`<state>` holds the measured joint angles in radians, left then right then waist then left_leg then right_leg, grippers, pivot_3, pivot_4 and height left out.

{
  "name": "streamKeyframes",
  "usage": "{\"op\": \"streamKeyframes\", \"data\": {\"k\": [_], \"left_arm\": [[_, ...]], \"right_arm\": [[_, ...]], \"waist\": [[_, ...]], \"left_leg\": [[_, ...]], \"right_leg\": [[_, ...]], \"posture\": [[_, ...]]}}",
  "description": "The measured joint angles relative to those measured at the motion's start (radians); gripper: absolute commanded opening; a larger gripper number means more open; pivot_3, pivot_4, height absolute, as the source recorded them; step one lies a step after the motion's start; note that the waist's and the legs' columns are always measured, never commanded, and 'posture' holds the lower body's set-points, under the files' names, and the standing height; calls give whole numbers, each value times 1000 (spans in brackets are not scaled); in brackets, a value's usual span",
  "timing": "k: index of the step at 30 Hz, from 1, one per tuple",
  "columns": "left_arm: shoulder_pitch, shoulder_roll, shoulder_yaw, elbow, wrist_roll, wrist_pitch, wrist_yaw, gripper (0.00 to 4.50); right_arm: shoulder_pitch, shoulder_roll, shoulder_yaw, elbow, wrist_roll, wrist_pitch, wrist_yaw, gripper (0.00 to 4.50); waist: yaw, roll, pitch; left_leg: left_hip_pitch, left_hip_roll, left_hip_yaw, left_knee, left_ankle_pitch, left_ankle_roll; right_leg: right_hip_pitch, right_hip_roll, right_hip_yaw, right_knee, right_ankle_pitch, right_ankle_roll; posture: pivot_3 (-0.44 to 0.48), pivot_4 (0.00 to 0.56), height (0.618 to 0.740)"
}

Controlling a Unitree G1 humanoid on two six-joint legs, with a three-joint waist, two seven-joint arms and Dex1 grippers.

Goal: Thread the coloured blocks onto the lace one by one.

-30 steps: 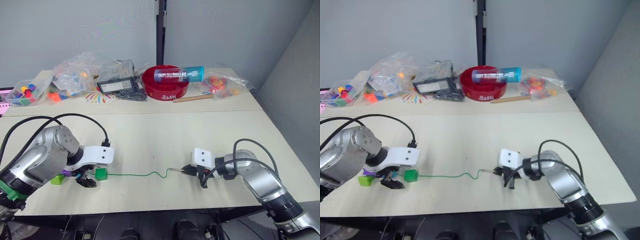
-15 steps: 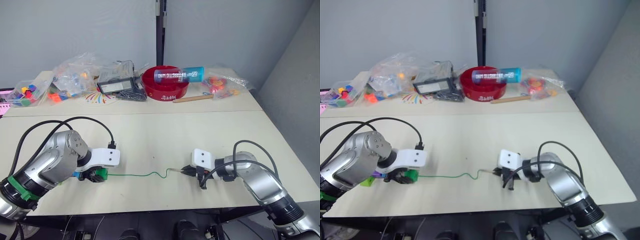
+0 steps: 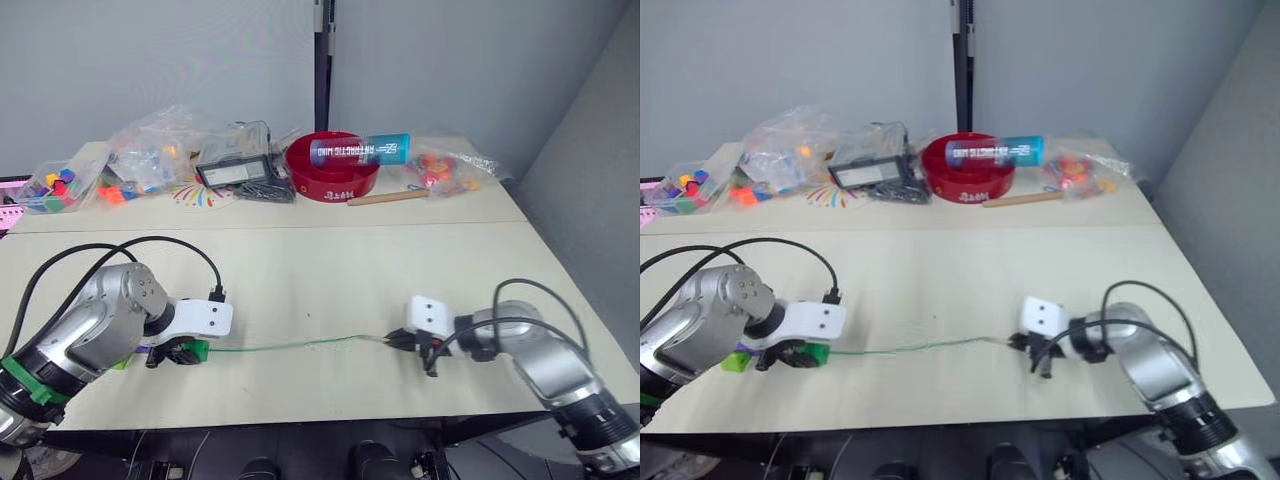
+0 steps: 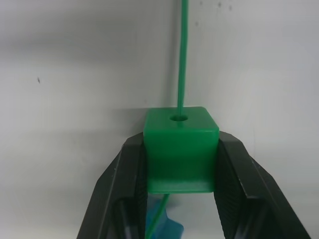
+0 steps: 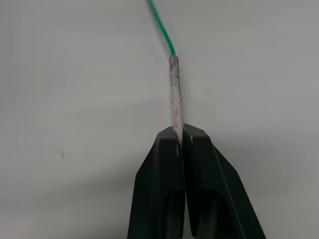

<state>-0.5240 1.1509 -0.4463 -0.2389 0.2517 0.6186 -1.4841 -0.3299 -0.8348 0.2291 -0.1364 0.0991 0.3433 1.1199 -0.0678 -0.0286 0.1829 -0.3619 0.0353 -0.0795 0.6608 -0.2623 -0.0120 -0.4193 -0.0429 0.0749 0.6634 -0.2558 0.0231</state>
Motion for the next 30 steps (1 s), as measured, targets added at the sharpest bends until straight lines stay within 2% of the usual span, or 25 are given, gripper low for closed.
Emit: {"op": "streamKeyframes", "data": {"k": [5, 8, 13, 23, 30], "left_arm": [[50, 23, 38, 13, -4, -33, 12, 1200], [84, 26, 62, 15, -6, -45, 27, 1200], [149, 55, 105, 5, -15, -48, 44, 1200], [228, 85, 167, -23, -20, -43, 72, 1200], [241, 91, 185, -5, -21, -80, 77, 1200]], "right_arm": [[82, -84, -84, 38, 5, -67, 11, 0], [126, -102, -114, 45, 7, -95, 10, 0], [180, -123, -162, 46, 26, -104, 8, 0], [151, -146, -167, 125, 3, -146, -10, 0], [154, -147, -166, 106, 0, -129, -22, 0]], "waist": [[-4, 0, 0], [-5, 0, 0], [-8, 1, 0], [-8, 1, 0], [-8, 1, 0]], "left_leg": [[6, 0, 1, 0, -1, 2], [11, 0, 2, -1, -3, 6], [11, 1, 2, -1, -4, 6], [12, 0, 4, -1, -4, 6], [13, 1, 5, -2, -4, 6]], "right_leg": [[5, 1, 2, 0, -2, 3], [16, 1, 3, -1, -9, 8], [16, 1, 3, 0, -9, 8], [16, 1, 6, 0, -9, 8], [16, 2, 6, 0, -9, 8]], "posture": [[0, 150, 740], [0, 150, 740], [0, 150, 740], [0, 150, 740], [0, 150, 740]]}}
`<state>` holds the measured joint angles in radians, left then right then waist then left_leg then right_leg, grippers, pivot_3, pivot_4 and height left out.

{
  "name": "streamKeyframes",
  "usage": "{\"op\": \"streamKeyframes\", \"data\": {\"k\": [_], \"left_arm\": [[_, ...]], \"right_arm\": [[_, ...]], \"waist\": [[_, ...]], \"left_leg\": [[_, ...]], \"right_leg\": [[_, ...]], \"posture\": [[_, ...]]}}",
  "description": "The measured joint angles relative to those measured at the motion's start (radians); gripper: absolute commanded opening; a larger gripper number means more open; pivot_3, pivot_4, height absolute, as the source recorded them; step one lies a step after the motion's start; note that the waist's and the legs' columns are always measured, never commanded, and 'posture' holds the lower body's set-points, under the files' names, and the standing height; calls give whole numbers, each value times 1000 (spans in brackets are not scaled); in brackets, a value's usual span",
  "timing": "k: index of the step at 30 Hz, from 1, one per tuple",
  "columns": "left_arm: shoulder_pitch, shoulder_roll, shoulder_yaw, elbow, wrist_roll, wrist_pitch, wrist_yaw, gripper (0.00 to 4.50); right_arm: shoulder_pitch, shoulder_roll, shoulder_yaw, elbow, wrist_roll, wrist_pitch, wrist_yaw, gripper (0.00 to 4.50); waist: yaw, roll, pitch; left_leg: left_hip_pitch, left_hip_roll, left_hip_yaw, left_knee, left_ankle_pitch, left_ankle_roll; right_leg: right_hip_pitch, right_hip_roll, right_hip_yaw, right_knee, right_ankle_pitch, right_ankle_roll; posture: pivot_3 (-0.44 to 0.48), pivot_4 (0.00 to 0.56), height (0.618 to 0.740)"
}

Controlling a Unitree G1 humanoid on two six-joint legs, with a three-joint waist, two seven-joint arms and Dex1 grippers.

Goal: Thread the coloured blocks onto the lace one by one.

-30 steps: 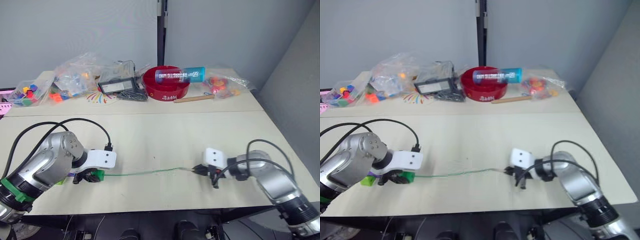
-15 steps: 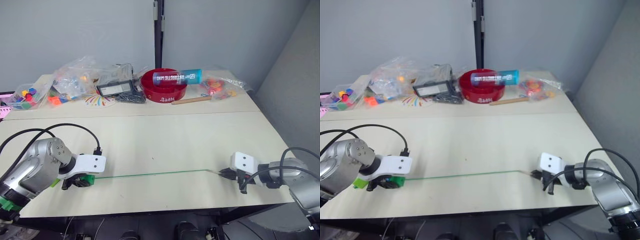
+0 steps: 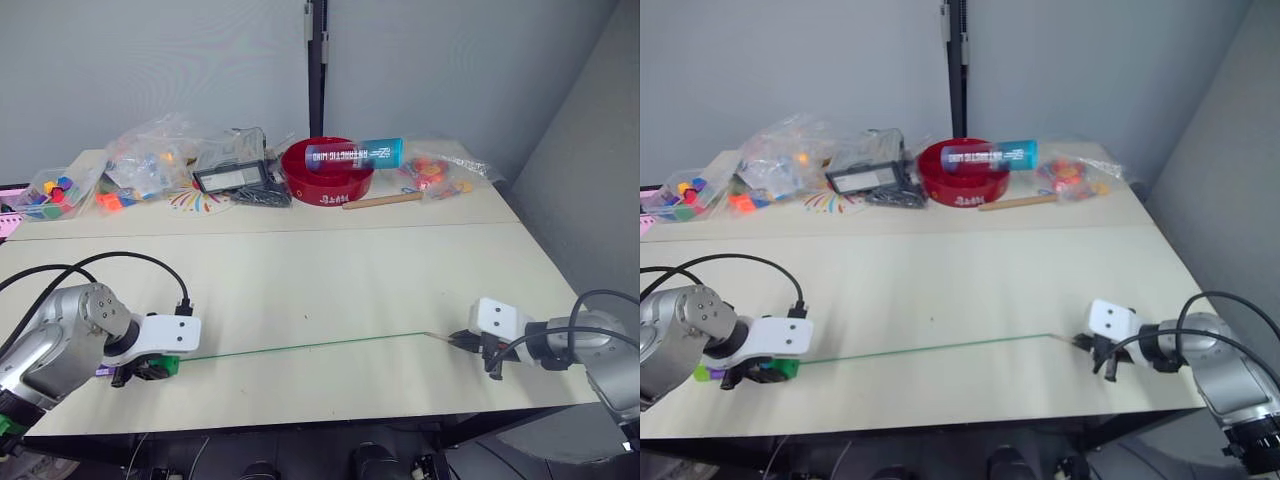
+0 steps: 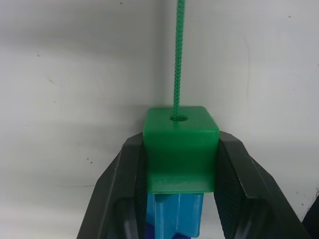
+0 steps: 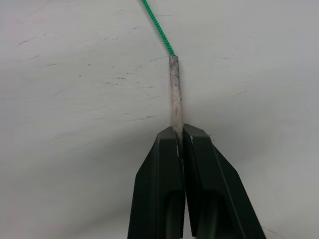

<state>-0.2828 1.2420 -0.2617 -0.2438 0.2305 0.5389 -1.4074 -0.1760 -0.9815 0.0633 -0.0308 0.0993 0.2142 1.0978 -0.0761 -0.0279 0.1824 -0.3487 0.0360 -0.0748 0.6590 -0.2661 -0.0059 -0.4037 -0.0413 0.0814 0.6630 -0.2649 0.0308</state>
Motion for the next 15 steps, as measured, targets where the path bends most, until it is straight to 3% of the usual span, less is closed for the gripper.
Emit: {"op": "streamKeyframes", "data": {"k": [9, 15], "left_arm": [[12, 9, 6, 42, 1, -50, -5, 1200], [24, 6, 18, 40, 0, -33, -1, 1200]], "right_arm": [[24, 61, 14, -123, -2, 101, -32, 0], [-17, 96, 45, -94, -24, 95, -29, 0]], "waist": [[-19, 2, -1], [-23, 1, -3]], "left_leg": [[3, 2, 1, -1, 0, 0], [6, 4, 3, -1, 0, 0]], "right_leg": [[0, 4, 2, 1, 0, 0], [2, 7, 4, 1, 0, -1]], "posture": [[0, 150, 740], [0, 150, 740]]}}
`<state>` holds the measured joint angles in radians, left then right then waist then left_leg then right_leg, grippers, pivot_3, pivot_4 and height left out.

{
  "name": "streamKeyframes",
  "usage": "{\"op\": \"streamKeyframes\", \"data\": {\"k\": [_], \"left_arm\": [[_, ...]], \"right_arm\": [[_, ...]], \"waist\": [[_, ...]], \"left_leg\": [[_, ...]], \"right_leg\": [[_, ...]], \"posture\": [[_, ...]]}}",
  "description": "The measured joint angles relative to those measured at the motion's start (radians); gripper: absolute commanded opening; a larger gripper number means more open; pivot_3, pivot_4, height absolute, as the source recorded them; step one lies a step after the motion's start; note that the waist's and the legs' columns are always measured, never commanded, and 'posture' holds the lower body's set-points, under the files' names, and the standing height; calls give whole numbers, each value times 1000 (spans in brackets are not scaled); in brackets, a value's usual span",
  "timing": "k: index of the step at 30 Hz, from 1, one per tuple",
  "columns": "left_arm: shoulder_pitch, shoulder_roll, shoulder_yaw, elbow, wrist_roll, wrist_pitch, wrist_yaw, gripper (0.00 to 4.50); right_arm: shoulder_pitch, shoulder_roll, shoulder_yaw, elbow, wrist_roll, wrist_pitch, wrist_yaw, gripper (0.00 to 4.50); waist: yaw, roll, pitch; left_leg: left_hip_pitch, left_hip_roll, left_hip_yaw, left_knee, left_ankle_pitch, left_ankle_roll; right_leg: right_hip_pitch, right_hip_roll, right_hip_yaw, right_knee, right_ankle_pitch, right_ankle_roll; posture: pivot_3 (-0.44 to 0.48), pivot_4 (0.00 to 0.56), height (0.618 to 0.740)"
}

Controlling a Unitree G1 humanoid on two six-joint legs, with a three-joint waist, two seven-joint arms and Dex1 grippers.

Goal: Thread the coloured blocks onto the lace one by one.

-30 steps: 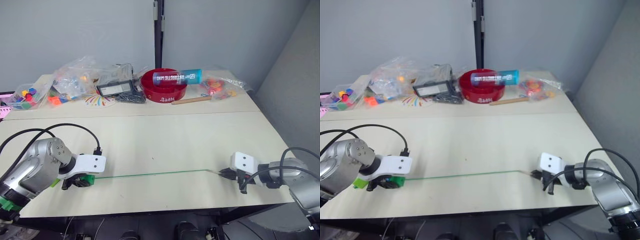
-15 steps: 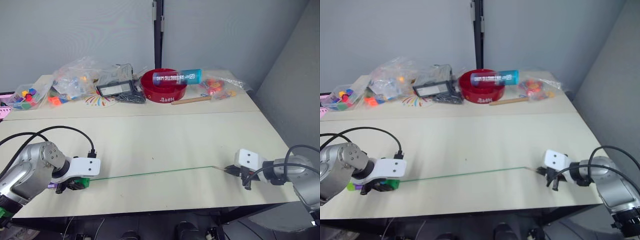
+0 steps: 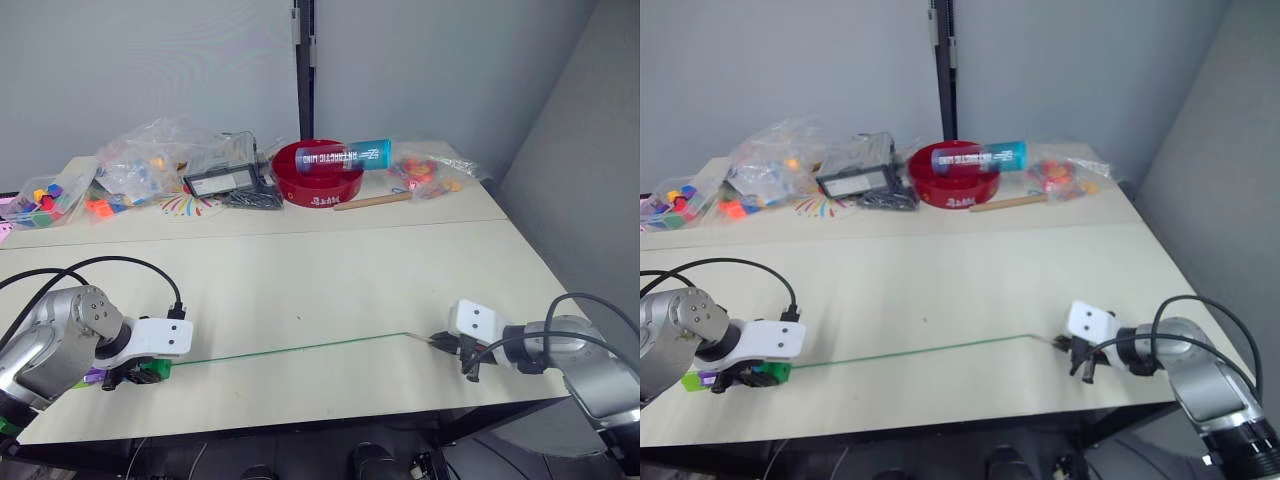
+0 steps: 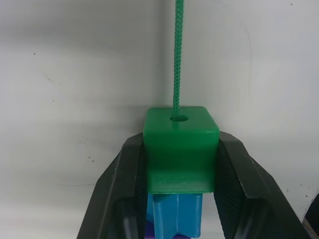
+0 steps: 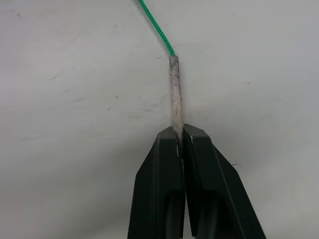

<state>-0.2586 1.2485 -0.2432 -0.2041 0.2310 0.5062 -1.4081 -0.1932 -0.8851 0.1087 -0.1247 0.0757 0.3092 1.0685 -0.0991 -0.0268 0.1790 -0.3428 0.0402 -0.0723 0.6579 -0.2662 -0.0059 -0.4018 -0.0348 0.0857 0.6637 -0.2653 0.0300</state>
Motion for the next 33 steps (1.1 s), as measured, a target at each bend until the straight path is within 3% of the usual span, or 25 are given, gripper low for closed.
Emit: {"op": "streamKeyframes", "data": {"k": [1, 2, 9, 12, 13, 16, 18, 22, 27, 33], "left_arm": [[1, -1, 2, -1, 0, 0, 0, 1700], [3, -1, 4, -1, -1, -3, 1, 2237], [8, -5, 51, -2, -49, 2, 7, 4477], [44, 23, 121, -23, -119, 23, -16, 4500], [92, 47, 236, -44, -174, 44, -45, 4500], [194, 56, 460, -74, -254, 90, -93, 4500], [295, 3, 664, -89, -293, 112, -113, 4500], [433, -231, 981, -98, -390, 107, -82, 4500], [503, -491, 1169, -85, -486, -22, 50, 4500], [651, -598, 1242, 73, -586, -106, 103, 4500]], "right_arm": [[-6, 5, 4, 13, -8, -7, 1, 664], [-21, 16, 8, 31, -15, -16, 1, 872], [-70, 45, 0, 104, -13, -50, 5, 3258], [-58, 36, -18, 91, 19, -51, 31, 4118], [-34, 29, -46, 57, 61, -29, 54, 4457], [21, 26, -87, 0, 146, 28, 82, 4457], [61, 26, -157, -59, 218, 76, 82, 4457], [139, 41, -289, -131, 322, 155, 30, 4457], [224, 113, -351, -151, 370, 188, -57, 4457], [332, 163, -448, -118, 381, 168, -115, 4457]], "waist": [[0, -1, 0], [0, -2, -1], [2, -12, -2], [4, -16, 1], [7, -16, 1], [13, -12, 4], [16, -5, 7], [26, -3, 9], [40, -5, 8], [40, -7, 7]], "left_leg": [[1, 0, 1, 0, 0, 0], [2, 2, 2, 0, 0, 0], [5, 9, 10, 0, -2, 2], [3, 10, 11, 0, -3, 4], [-8, 10, 11, 0, -4, 5], [-13, 9, 13, 1, -4, 5], [-12, 8, 15, 1, -7, 9], [-11, 9, 16, 1, -9, 12], [-10, 8, 16, 3, -10, 8], [-10, 8, 17, 3, -9, 7]], "right_leg": [[0, 0, 0, 0, 0, 0], [1, 2, 2, 0, 0, 0], [-2, 8, 8, 0, 1, -2], [-8, 10, 9, -1, 1, -4], [-19, 9, 9, 0, 5, -10], [-24, 7, 9, 0, 6, -12], [-23, 6, 10, -1, 6, -11], [-23, 7, 10, -2, 6, -11], [-20, 6, 11, -4, 7, -10], [-20, 6, 12, -5, 6, -7]], "posture": [[0, 150, 740], [0, 150, 740], [0, 150, 740], [0, 150, 740], [0, 150, 740], [0, 150, 740], [0, 150, 740], [0, 150, 740], [0, 150, 740], [0, 150, 740]]}}
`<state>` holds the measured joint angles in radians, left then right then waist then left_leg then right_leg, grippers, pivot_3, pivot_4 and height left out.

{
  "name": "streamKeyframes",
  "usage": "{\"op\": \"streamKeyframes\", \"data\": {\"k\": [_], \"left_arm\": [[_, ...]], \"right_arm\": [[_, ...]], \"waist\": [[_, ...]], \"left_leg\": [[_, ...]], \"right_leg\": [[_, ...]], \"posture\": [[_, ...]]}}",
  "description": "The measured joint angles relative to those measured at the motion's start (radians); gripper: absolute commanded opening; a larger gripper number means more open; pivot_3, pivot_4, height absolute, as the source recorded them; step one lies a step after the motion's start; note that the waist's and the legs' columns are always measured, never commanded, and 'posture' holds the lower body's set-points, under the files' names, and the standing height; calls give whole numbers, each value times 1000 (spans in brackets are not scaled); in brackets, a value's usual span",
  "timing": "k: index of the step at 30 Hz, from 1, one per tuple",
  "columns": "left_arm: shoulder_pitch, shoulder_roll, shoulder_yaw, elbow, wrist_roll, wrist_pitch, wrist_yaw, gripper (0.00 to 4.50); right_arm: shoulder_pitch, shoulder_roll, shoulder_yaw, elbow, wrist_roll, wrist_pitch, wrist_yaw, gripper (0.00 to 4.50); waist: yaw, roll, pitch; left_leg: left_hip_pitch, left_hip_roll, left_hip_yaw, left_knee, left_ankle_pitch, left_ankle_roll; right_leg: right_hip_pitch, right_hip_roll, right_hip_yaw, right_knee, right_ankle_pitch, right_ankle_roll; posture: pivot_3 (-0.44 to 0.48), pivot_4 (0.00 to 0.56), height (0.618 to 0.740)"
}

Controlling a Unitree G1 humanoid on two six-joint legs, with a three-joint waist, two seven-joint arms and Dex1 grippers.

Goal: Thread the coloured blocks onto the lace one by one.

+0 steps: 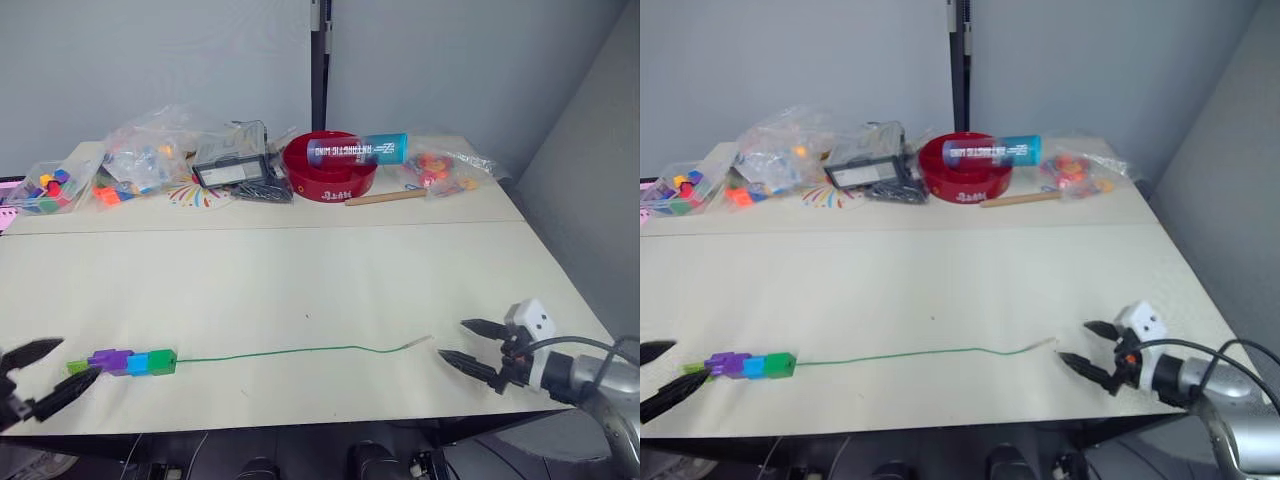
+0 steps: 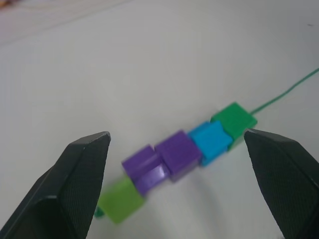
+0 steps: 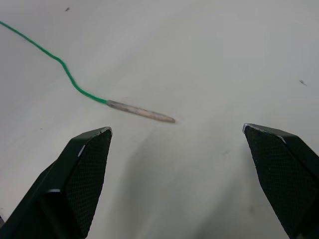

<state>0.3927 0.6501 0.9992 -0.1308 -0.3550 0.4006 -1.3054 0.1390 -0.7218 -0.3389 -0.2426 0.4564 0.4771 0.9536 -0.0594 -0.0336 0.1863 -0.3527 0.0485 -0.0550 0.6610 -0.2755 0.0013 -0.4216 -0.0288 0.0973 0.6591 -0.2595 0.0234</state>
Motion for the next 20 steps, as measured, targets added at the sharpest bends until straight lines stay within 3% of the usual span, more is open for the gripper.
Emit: {"op": "streamKeyframes", "data": {"k": [6, 20], "left_arm": [[90, -7, -15, 85, -35, -65, 30, 4500], [155, -4, -80, 103, -86, -107, 92, 4500]], "right_arm": [[57, -2, -72, 107, -13, -96, -1, 4457], [51, -9, -63, 184, -23, -162, 22, 4457]], "waist": [[-3, -2, -1], [-11, -2, -2]], "left_leg": [[0, 0, 1, 0, 0, 0], [0, 1, 2, 0, 0, 0]], "right_leg": [[1, 0, 1, -1, -3, 4], [1, 1, 2, 0, -3, 4]], "posture": [[0, 150, 740], [0, 150, 740]]}}
